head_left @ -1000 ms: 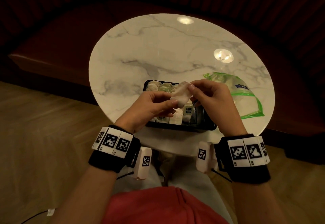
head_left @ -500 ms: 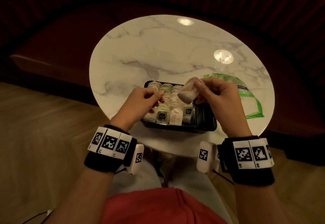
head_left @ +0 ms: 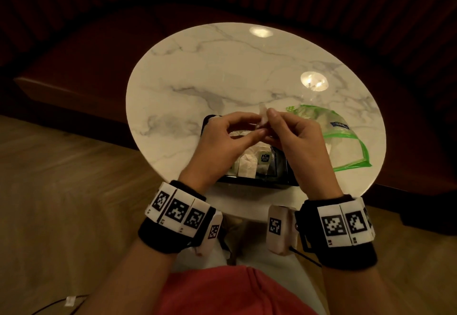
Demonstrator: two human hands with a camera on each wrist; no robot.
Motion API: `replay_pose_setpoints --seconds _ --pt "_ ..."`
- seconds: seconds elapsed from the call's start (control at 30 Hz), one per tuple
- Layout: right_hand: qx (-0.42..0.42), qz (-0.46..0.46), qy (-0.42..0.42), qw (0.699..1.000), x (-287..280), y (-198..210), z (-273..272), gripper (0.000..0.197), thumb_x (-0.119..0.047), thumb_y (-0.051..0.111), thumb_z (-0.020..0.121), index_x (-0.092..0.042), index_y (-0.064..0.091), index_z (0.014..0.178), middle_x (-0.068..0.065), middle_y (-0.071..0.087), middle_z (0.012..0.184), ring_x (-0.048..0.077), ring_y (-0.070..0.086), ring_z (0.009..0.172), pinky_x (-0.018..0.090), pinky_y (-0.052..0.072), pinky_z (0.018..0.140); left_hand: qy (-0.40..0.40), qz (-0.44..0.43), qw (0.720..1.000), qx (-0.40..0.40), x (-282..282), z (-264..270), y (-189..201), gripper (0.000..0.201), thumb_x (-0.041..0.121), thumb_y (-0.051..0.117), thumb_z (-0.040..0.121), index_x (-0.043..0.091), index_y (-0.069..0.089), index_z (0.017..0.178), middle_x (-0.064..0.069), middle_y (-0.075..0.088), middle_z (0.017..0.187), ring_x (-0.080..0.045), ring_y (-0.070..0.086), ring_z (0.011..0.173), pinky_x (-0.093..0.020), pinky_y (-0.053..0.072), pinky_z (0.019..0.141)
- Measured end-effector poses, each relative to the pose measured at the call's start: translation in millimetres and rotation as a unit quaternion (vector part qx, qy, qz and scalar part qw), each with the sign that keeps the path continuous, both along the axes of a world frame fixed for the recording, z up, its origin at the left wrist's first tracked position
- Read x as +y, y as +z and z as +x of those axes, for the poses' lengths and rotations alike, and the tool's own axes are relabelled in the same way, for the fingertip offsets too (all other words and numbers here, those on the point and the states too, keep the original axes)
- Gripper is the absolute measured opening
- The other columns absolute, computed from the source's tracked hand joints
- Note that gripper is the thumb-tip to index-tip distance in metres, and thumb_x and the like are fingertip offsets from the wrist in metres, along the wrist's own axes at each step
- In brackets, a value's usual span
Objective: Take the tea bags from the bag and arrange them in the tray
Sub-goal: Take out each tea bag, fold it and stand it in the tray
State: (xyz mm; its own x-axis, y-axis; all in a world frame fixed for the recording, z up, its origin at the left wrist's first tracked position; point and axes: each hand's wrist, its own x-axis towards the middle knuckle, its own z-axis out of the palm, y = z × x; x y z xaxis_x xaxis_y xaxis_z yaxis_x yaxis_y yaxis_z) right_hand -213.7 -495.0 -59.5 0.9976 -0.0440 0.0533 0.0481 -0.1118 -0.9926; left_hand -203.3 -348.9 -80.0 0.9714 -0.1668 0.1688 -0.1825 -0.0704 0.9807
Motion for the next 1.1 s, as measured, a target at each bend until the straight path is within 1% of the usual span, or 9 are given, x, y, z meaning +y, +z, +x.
replay_pose_setpoints --seconds 0.07,0.2,0.33,0.4,0.5,0.6,0.73,0.87,1.1 --pt "0.028 0.009 0.026 0.999 2 2 -1 0.036 -0.031 0.044 0.102 -0.008 0.071 0.11 0.006 0.075 0.099 0.015 0.071 0.097 0.026 0.055 0.085 0.035 -0.024 0.999 0.002 2 1 -1 0.021 0.015 0.075 0.083 0.021 0.071 0.102 0.008 0.074 0.097 -0.005 0.069 0.094 -0.024 0.055 0.088" --pt "0.054 0.049 0.076 0.994 2 4 -4 0.036 -0.028 0.037 0.104 -0.01 0.066 0.117 0.009 0.073 0.108 0.015 0.068 0.105 0.026 0.052 0.094 0.083 -0.068 0.994 0.017 3 3 -2 0.01 0.016 0.069 0.09 0.014 0.073 0.099 -0.003 0.075 0.089 -0.017 0.073 0.085 -0.035 0.059 0.083" --pt "0.026 0.047 0.021 0.998 -3 -1 -2 0.027 -0.015 0.046 0.102 -0.005 0.07 0.105 0.013 0.072 0.097 0.019 0.07 0.092 0.026 0.057 0.082 0.104 -0.107 0.988 0.048 7 7 -1 0.011 0.015 0.061 0.096 0.014 0.072 0.095 -0.006 0.074 0.088 -0.023 0.072 0.087 -0.04 0.059 0.084" --pt "0.017 0.024 -0.009 1.0 -7 -6 1 0.024 -0.014 0.047 0.101 -0.008 0.07 0.103 0.007 0.071 0.091 0.016 0.067 0.087 0.026 0.057 0.078 0.106 -0.131 0.983 0.068 8 9 0 0.012 0.013 0.06 0.096 0.011 0.071 0.097 -0.008 0.074 0.09 -0.025 0.072 0.089 -0.041 0.059 0.084" --pt "0.038 0.007 0.0 0.999 -7 -14 3 0.021 -0.021 0.051 0.1 -0.015 0.067 0.112 0.0 0.071 0.1 0.013 0.066 0.094 0.024 0.055 0.077 0.102 -0.146 0.981 0.081 9 9 0 0.012 0.013 0.061 0.095 0.008 0.071 0.099 -0.013 0.074 0.095 -0.027 0.072 0.092 -0.043 0.059 0.085" --pt "0.059 -0.01 0.053 0.997 -3 -21 0 0.03 -0.033 0.062 0.089 -0.017 0.068 0.114 0.0 0.073 0.104 0.012 0.068 0.097 0.024 0.055 0.078 0.093 -0.15 0.98 0.087 9 8 1 0.013 0.013 0.061 0.095 0.008 0.071 0.1 -0.013 0.074 0.097 -0.026 0.072 0.092 -0.04 0.059 0.084" --pt "0.061 -0.024 0.078 0.995 -2 -25 -2 0.018 -0.018 0.063 0.091 -0.008 0.072 0.104 0.005 0.074 0.084 0.013 0.069 0.08 0.025 0.054 0.075 0.094 -0.156 0.979 0.094 9 8 2 0.011 0.012 0.059 0.096 0.01 0.07 0.1 -0.011 0.073 0.096 -0.021 0.073 0.089 -0.028 0.059 0.074" --pt "0.065 -0.012 0.086 0.994 -5 -26 -4 0.017 -0.013 0.063 0.091 -0.003 0.073 0.101 0.014 0.072 0.082 0.014 0.068 0.075 0.026 0.056 0.074 0.106 -0.179 0.972 0.104 11 10 2 0.011 0.012 0.06 0.096 0.014 0.07 0.094 -0.006 0.074 0.091 -0.021 0.073 0.088 -0.03 0.059 0.075" --pt "0.101 -0.02 0.137 0.985 -4 -30 -6 0.022 -0.014 0.058 0.094 -0.006 0.071 0.11 0.002 0.072 0.083 0.011 0.067 0.08 0.027 0.055 0.074 0.089 -0.206 0.964 0.143 11 10 5 0.014 0.013 0.058 0.096 0.006 0.07 0.097 -0.016 0.071 0.096 -0.027 0.072 0.088 -0.035 0.06 0.074"
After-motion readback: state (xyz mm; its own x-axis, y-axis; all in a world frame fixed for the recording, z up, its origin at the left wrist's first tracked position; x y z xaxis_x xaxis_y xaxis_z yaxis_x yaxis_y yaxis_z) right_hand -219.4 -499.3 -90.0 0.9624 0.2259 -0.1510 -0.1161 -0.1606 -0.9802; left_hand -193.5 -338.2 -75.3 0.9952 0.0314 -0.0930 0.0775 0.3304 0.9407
